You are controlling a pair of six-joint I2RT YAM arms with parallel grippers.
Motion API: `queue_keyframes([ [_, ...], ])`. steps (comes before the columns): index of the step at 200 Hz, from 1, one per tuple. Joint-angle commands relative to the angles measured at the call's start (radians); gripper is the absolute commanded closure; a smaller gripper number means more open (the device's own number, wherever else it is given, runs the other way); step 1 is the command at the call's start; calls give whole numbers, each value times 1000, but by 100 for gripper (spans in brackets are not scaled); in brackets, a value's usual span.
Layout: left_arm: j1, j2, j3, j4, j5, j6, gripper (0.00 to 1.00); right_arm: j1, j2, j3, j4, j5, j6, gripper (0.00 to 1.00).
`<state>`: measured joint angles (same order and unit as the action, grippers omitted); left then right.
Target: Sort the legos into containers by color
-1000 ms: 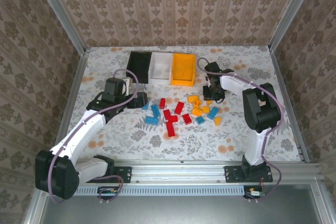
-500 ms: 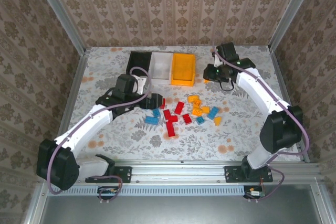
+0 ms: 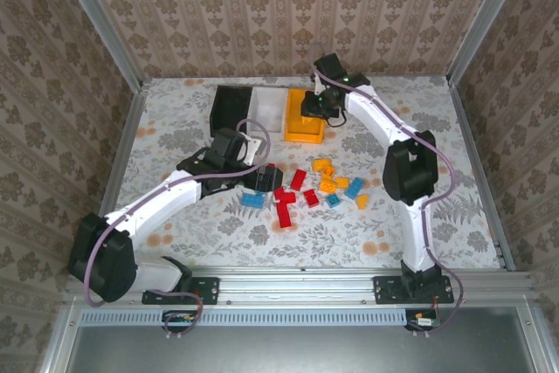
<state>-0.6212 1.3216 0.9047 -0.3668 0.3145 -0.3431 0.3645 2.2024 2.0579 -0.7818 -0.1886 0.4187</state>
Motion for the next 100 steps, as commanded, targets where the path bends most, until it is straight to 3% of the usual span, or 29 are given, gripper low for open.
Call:
queue_keyframes([
  [1, -3, 28, -10, -4, 3, 12, 0, 7, 88, 105, -71, 33, 3, 83],
  [45, -2, 83, -35, 20, 18, -5, 0, 7, 209, 209, -90, 46, 4, 78],
  [100, 8, 131, -33, 41, 41, -9, 0, 7, 231, 229, -99, 57, 7, 63],
])
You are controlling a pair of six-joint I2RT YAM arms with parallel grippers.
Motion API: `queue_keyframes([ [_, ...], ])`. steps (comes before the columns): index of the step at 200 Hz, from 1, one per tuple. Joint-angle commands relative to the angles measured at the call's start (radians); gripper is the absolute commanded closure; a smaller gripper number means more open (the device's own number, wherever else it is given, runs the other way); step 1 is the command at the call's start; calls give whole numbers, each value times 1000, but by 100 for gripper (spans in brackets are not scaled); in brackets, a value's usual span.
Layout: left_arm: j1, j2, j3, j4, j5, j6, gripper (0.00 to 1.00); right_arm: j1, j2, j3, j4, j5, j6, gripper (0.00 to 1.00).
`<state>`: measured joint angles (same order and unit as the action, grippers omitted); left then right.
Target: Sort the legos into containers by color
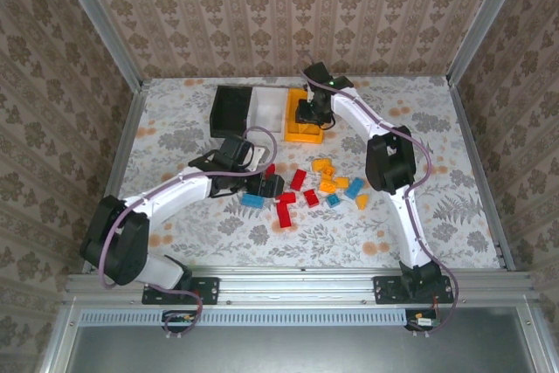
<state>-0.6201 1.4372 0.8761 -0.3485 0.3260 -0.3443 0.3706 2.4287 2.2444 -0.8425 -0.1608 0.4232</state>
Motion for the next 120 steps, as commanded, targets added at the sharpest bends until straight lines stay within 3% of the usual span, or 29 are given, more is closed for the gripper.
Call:
queue_keyframes([
  [1, 8, 16, -5, 23, 29, -7, 0, 1, 5, 42, -38, 29, 3, 63],
  [63, 20, -18, -5, 20, 41, -12, 0, 2, -124, -10, -50, 34, 0, 57],
  [98, 22, -68, -11, 18, 44, -19, 0, -1, -339, -242, -14, 66, -4, 54],
  [120, 14, -95, -30, 33, 48, -30, 0, -9, -499, -448, 2, 84, 1, 47],
])
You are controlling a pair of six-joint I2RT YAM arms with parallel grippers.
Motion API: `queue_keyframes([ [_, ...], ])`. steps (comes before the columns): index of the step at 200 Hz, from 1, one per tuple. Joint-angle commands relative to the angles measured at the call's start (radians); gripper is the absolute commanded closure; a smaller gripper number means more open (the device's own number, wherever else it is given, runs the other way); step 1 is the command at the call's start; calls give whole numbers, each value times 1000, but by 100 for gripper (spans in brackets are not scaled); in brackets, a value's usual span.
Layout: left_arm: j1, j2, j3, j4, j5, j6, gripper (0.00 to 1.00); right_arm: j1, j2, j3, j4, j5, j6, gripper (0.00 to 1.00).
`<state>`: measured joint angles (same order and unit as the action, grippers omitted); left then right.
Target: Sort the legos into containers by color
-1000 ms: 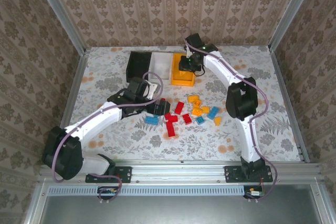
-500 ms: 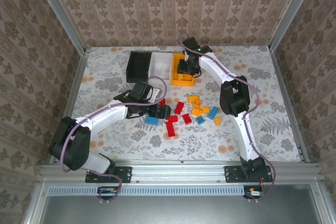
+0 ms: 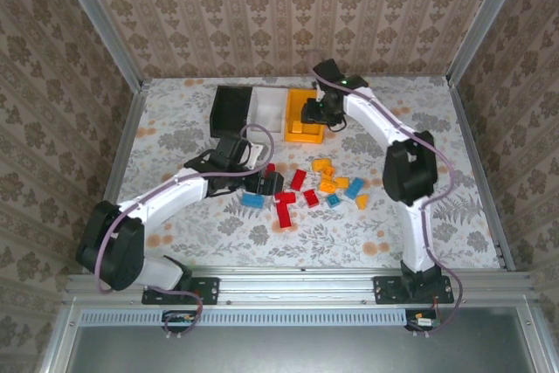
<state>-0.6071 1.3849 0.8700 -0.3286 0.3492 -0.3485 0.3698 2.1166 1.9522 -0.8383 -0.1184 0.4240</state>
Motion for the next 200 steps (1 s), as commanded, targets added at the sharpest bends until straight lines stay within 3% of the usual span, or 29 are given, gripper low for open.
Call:
queue_keyframes([
  [1, -1, -44, -25, 14, 26, -27, 0, -10, -194, -168, -1, 42, 0, 47],
  [48, -85, -80, -45, 27, -7, -24, 0, -31, -519, -602, -27, 113, 4, 34],
  [103, -185, -37, -53, 82, -33, -52, 0, -23, -759, -997, 43, 101, 77, 31],
  [170, -265, 53, -20, 115, -39, -78, 0, -25, -660, -1120, 159, 118, 73, 33],
  [200, -270, 62, -19, 120, -42, -84, 0, -34, -601, -1120, 196, 115, 68, 40],
])
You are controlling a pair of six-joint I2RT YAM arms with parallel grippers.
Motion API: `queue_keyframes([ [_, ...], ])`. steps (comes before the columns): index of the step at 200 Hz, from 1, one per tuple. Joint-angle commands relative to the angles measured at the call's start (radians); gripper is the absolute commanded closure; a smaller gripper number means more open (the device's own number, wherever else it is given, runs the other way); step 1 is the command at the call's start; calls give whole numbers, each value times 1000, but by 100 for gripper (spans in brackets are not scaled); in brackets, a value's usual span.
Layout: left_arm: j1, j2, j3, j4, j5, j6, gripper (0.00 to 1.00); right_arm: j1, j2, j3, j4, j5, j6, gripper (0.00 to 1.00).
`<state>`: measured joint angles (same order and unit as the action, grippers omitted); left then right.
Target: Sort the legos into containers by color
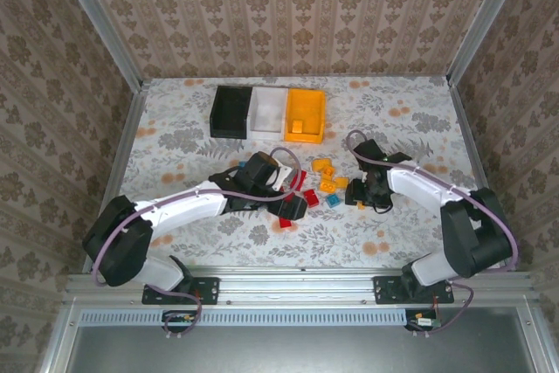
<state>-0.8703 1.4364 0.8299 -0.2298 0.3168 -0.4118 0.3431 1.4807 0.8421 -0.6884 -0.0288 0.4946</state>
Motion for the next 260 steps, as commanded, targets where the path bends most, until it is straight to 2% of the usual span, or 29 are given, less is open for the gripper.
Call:
queue_keyframes([
  [1, -8, 11, 21, 20, -10, -22, 0, -8, 36, -10, 48, 26, -3, 40],
  [46, -8, 16, 26, 5, -17, -10, 0, -27, 85, -5, 66, 40, -18, 53],
  [101, -6, 22, 29, 6, -22, -7, 0, -29, 51, -7, 40, 48, -23, 73],
  [159, 25, -28, 36, 6, -21, -15, 0, -29, -143, 79, -94, 28, -19, 75],
  [195, 77, -123, 3, 49, -6, -24, 0, -23, -207, 201, -76, -65, -13, 75],
  [236, 150, -267, -65, 92, -16, -3, 0, -18, -97, 378, -16, -134, -45, 75],
  [260, 208, -333, -100, 92, -13, -2, 0, -15, 52, 489, 16, -167, -59, 75],
])
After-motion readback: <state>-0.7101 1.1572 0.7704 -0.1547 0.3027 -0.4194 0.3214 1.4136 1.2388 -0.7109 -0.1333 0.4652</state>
